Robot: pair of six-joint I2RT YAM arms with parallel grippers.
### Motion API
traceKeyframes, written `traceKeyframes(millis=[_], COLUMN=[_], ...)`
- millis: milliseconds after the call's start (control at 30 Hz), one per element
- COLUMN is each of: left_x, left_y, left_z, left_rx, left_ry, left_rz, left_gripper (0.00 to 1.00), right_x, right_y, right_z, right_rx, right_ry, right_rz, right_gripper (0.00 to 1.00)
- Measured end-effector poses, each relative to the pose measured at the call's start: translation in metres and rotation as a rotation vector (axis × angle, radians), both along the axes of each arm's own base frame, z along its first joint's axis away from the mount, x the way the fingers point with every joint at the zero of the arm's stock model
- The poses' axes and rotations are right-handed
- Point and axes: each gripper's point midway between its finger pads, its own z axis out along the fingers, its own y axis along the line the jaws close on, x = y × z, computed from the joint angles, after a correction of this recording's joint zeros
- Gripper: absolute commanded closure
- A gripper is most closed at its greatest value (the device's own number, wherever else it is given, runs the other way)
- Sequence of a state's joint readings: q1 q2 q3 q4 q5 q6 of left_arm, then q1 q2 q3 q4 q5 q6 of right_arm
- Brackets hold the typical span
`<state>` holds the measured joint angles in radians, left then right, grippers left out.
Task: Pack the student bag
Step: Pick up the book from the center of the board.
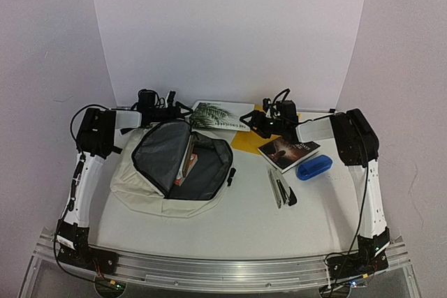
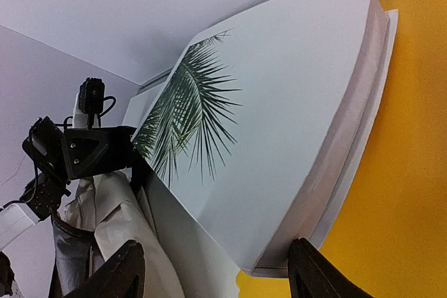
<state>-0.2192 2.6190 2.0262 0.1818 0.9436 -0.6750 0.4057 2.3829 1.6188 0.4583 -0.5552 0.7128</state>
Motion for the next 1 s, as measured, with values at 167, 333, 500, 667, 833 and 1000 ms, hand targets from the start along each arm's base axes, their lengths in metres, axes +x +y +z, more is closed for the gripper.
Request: traceKeyframes(millis=[167,333,500,667,833,1000], left_x=[-0.019,-0.044,-0.076,-0.113,-0.153,-0.178], left_y=[-0.030,-0.067,-0.104,-0.137,-0.158,-0.165], left_z=[0.005,0.017,0.031,0.028,0.012,0.014], left_rx=[0.007,0.011,0.011,0.016,0.050,0.112], left_ry=[-0.014,-0.031,-0.049,-0.026,0.044,0.078], left_rz=[-0.060,-0.133,-0.209,-0.282,-0.345,-0.369], left_gripper=[0.27,0.27,0.27,0.27,0.21,0.17], right_x=[-0.040,-0.089,-0.138,-0.177,-0.203,-0.218], right_y=[-0.022,-0.047,-0.074,-0.103,-0.127,-0.143], right_z=[0.021,0.038,0.049,0.056,0.054,0.043], right_rx=[-0.022,-0.043,-0.091,-0.141,-0.187,-0.203], right_ry=[0.011,0.028,0.059,0.093,0.125,0.168], right_rz=[-0.023,-0.052,-0.101,-0.168,-0.248,-0.314], right_gripper=[0.35,0.35,0.35,0.24,0.12,0.07])
